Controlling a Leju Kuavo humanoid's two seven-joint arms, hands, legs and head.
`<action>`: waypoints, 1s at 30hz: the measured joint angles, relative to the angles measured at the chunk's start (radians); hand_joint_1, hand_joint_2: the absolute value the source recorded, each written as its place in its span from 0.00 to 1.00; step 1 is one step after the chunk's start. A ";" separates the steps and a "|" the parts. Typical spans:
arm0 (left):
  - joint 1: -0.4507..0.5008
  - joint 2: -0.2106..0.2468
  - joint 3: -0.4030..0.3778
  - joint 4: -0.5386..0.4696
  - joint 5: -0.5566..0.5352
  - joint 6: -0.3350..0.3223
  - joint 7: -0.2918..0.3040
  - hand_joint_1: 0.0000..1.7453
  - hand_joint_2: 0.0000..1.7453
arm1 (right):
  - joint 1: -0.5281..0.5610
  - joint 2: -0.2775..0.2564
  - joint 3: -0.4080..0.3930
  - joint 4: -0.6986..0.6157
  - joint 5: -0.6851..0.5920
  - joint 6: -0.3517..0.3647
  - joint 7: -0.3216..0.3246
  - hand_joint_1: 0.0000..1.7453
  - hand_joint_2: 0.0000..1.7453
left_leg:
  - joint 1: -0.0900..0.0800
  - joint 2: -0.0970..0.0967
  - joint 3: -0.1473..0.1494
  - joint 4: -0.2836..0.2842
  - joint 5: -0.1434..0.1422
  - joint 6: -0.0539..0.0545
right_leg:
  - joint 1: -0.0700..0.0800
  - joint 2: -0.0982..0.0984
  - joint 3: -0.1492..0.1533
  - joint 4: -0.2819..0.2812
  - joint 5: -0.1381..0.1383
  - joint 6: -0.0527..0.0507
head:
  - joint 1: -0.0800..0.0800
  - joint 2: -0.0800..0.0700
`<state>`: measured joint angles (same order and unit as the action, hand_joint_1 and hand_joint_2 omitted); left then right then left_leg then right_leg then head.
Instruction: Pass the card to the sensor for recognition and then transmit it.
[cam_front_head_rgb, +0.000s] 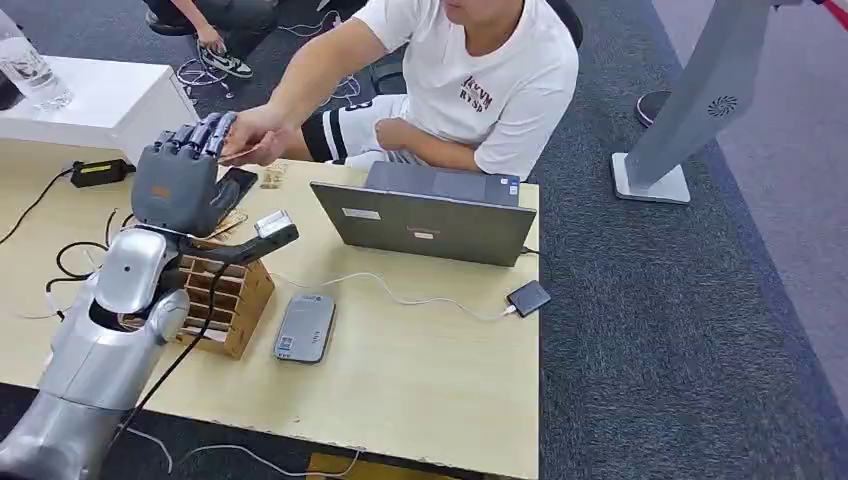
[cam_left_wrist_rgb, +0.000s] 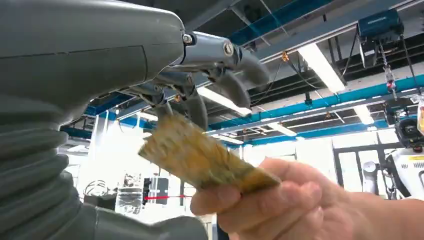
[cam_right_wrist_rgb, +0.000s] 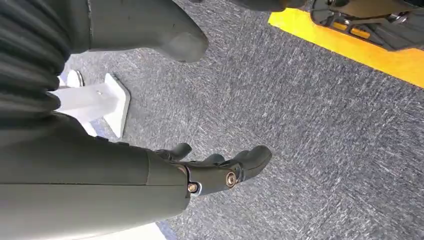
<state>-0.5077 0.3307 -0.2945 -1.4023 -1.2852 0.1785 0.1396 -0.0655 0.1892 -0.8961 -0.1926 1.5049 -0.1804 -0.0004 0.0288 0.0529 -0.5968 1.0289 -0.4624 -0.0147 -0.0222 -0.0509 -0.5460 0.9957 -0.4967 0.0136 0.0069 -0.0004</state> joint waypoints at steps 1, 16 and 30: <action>0.000 0.000 0.000 0.000 0.000 0.000 0.000 0.00 1.00 | 0.000 0.000 0.000 0.000 0.000 0.000 0.000 0.00 1.00 | 0.000 0.000 0.000 0.000 0.000 0.000 | 0.000 0.000 0.000 0.000 0.000 0.000 | 0.000 0.000; 0.012 -0.006 0.000 0.007 0.008 0.008 0.003 0.00 1.00 | 0.000 0.000 0.000 0.000 -0.010 -0.001 0.000 0.00 1.00 | 0.000 0.000 0.000 0.000 0.000 0.000 | 0.000 0.000 0.000 0.000 0.000 0.000 | 0.000 0.000; 0.446 0.081 0.006 -0.216 -0.056 0.010 -0.027 0.00 1.00 | 0.014 0.005 -0.008 0.000 -0.069 -0.016 0.003 0.00 1.00 | 0.000 0.005 0.000 0.000 -0.004 -0.001 | 0.000 0.005 -0.001 0.000 -0.003 0.000 | 0.000 0.000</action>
<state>-0.0617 0.4113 -0.2884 -1.6187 -1.3412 0.1881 0.1129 -0.0515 0.1938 -0.9037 -0.1926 1.4355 -0.1968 0.0027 0.0288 0.0580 -0.5964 1.0284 -0.4664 -0.0155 -0.0222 -0.0456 -0.5471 0.9957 -0.4993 0.0139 0.0065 -0.0004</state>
